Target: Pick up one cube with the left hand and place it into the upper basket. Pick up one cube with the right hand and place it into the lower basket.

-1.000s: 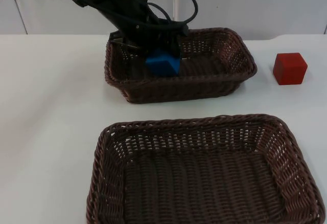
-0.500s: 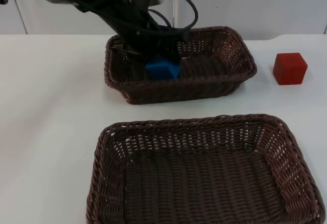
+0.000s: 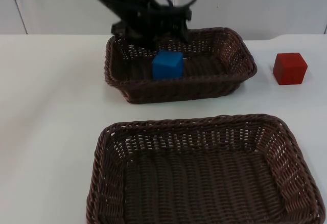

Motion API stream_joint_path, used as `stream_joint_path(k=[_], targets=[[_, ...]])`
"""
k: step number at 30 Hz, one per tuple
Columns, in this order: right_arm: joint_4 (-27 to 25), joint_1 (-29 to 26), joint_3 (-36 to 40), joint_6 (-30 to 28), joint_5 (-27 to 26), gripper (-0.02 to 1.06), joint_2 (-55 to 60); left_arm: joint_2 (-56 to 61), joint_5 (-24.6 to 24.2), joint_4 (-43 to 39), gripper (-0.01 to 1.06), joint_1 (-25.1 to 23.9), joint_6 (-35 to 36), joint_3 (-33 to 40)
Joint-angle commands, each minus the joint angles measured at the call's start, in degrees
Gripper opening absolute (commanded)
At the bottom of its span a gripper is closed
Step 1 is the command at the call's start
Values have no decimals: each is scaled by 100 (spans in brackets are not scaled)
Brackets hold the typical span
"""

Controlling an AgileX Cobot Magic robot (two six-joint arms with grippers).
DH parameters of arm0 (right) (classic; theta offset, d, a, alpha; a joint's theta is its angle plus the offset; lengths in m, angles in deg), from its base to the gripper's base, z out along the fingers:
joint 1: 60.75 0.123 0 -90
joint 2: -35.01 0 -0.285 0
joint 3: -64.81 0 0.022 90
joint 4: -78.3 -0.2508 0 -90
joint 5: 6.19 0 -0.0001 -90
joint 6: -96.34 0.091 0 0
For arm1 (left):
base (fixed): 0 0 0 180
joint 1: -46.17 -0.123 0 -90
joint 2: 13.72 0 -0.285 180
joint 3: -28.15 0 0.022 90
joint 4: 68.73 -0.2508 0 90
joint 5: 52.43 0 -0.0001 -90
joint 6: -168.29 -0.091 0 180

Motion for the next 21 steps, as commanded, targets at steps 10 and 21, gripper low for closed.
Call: stream_joint_path(k=[10, 21], targets=[[0, -4, 14, 0, -9, 105, -24, 1047, -487, -140, 77, -13, 1, -35], [0, -4, 14, 0, -9, 105, -24, 1577, -1006, -931, 77, -13, 357, -35]])
